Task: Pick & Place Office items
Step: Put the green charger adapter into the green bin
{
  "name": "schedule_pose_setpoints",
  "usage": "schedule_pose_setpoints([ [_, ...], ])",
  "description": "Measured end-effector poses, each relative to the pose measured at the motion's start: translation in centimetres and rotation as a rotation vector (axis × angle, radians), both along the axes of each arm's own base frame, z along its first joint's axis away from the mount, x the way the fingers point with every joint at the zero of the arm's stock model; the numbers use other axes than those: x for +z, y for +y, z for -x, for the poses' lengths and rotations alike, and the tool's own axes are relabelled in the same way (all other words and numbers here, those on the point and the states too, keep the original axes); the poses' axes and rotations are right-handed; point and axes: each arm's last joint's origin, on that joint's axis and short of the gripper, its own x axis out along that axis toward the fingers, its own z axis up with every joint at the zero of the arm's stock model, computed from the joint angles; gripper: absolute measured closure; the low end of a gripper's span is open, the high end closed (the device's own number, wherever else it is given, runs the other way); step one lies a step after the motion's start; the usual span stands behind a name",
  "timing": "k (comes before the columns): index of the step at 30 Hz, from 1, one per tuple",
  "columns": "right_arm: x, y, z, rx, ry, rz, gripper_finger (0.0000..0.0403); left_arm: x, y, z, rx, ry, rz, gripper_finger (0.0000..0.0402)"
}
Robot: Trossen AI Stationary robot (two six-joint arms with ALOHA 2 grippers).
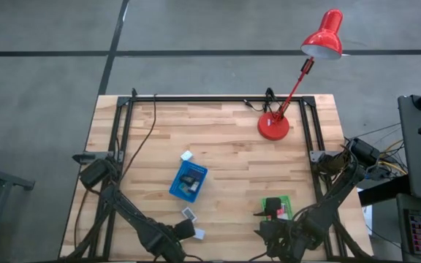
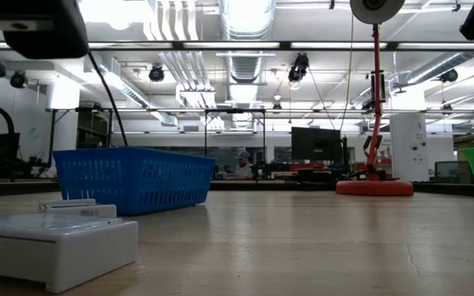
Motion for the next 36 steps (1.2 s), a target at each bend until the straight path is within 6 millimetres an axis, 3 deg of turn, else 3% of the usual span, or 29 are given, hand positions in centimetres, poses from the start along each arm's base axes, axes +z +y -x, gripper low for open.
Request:
schedule_pose_setpoints([
  [7, -0.1, 0.0, 0.0, -0.003, 0.003, -0.002, 0.0154, 0.9, -0.4, -0.5, 0.066, -0.025, 0.044, 0.0260],
  [16, -0.1, 0.0, 0.0, -0.005, 0.002, -0.005, 0.0157, 0.8, -0.5, -0.5, 0.090, -0.006, 0.071, 0.0242],
  [19, -0.1, 0.0, 0.0, -0.006, 0.002, -0.005, 0.0156, 0.8, -0.4, -0.4, 0.089, -0.002, 0.071, 0.0276],
  [25, -0.1, 0.0, 0.0, -0.008, 0.002, -0.008, 0.0156, 0.7, -0.2, -0.3, 0.116, 0.036, 0.076, 0.0389],
  [36, -0.1, 0.0, 0.0, -0.007, 0.005, -0.010, 0.0156, 0.0, 0.3, 0.0, 0.135, 0.054, 0.051, 0.0398],
])
